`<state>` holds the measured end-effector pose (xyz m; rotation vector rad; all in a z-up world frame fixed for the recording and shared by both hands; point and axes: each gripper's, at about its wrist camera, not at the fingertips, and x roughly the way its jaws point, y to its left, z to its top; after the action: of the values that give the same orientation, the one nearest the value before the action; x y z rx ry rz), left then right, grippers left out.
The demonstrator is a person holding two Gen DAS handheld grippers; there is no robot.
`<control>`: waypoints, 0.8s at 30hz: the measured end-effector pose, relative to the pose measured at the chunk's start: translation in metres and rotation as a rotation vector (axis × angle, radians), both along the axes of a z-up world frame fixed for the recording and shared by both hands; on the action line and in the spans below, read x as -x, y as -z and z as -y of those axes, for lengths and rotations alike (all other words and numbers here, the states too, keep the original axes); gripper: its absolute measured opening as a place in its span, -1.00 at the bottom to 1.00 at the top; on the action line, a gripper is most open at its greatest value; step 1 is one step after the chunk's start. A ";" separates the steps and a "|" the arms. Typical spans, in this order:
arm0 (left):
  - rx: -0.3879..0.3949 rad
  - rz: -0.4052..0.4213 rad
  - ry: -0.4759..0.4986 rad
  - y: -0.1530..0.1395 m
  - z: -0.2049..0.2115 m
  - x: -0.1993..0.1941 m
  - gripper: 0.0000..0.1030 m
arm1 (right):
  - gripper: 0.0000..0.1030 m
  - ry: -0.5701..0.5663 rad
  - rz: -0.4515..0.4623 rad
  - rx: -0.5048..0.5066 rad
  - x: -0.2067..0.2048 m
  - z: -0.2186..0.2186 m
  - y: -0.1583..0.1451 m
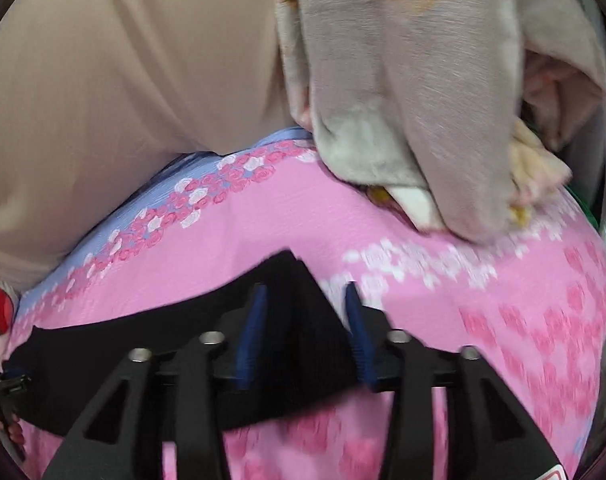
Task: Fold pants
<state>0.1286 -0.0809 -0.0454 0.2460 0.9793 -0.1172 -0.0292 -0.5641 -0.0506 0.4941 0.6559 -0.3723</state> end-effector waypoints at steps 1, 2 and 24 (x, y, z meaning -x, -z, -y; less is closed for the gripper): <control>0.006 0.015 0.001 -0.004 -0.005 0.003 0.71 | 0.19 0.019 -0.013 -0.013 0.012 -0.010 0.002; 0.010 0.025 0.002 -0.007 -0.008 0.006 0.71 | 0.20 0.024 -0.020 -0.019 0.018 -0.016 0.004; 0.089 0.065 -0.196 -0.007 -0.160 0.030 0.72 | -0.70 0.087 0.127 -0.248 -0.026 -0.041 0.011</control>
<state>0.0989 0.0791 -0.0380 0.0712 0.9263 0.0262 -0.0032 -0.5233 -0.0611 0.7788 0.5608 -0.3402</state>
